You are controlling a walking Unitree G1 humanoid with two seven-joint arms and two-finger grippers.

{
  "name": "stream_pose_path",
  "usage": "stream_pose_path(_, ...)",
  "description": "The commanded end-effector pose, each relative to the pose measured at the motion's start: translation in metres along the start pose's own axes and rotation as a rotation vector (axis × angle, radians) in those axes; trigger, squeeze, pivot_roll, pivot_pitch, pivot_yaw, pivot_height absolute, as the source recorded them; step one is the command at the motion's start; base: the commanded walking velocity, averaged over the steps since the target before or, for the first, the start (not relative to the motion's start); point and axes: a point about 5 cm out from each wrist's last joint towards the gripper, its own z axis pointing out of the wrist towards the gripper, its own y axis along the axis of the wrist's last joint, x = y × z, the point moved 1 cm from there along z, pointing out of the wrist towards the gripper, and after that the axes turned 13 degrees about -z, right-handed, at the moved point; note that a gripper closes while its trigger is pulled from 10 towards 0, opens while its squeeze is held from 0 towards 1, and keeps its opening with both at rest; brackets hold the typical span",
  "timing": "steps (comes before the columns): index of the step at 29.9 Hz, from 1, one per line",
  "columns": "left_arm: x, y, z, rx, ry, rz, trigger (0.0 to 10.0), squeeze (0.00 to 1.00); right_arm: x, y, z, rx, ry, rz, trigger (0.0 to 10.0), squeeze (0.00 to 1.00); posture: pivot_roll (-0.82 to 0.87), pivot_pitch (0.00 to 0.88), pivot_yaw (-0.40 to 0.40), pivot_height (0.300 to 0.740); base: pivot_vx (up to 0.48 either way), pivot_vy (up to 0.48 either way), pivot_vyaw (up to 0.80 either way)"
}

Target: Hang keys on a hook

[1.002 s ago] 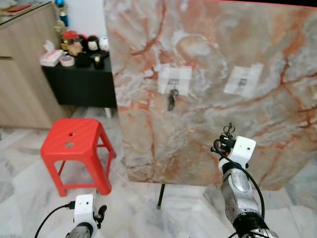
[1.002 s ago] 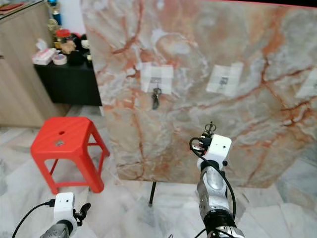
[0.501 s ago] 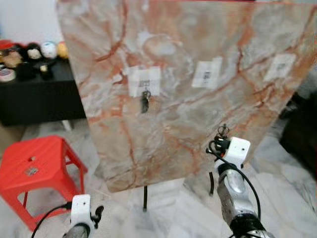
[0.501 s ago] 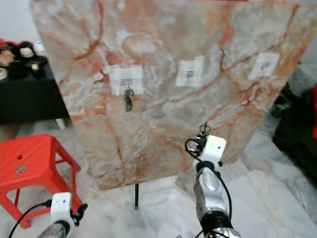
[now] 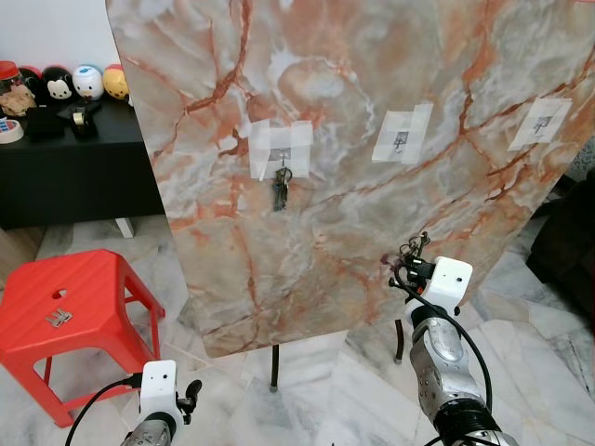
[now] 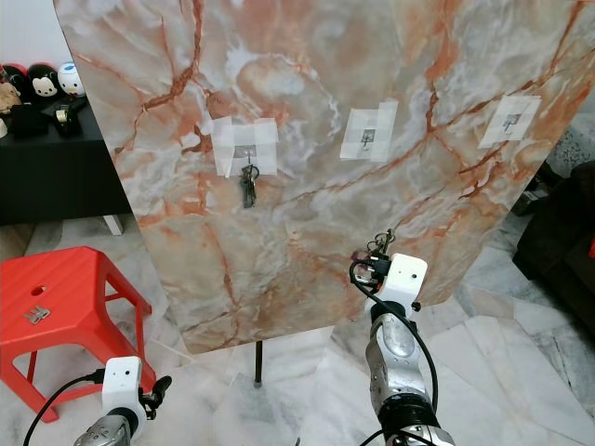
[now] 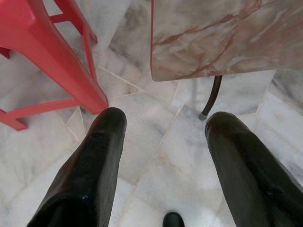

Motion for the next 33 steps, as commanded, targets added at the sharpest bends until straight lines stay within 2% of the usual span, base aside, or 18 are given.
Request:
stream_pose_path(1, -0.0030, -0.0057, -0.0008, 0.026, -0.007, -0.006, 10.0, 0.00, -0.0009, 0.0077, 0.0023, -0.040, 0.010, -0.022, 10.0, 0.00, 0.02, 0.000, -0.053, 0.740, 0.000, 0.000, 0.46)
stream_pose_path(4, -0.0039, -0.0061, -0.0006, 0.029, -0.008, -0.004, 10.0, 0.00, -0.0004, 0.0081, 0.0023, -0.043, 0.017, -0.031, 10.0, 0.00, 0.02, 0.000, -0.053, 0.740, 0.000, 0.000, 0.80)
stream_pose_path(33, -0.0035, -0.0049, -0.0002, 0.032, -0.020, -0.001, 10.0, 0.00, -0.0014, 0.0065, 0.0029, -0.032, 0.000, -0.015, 10.0, 0.00, 0.02, 0.000, -0.044, 0.740, 0.000, 0.000, 0.00)
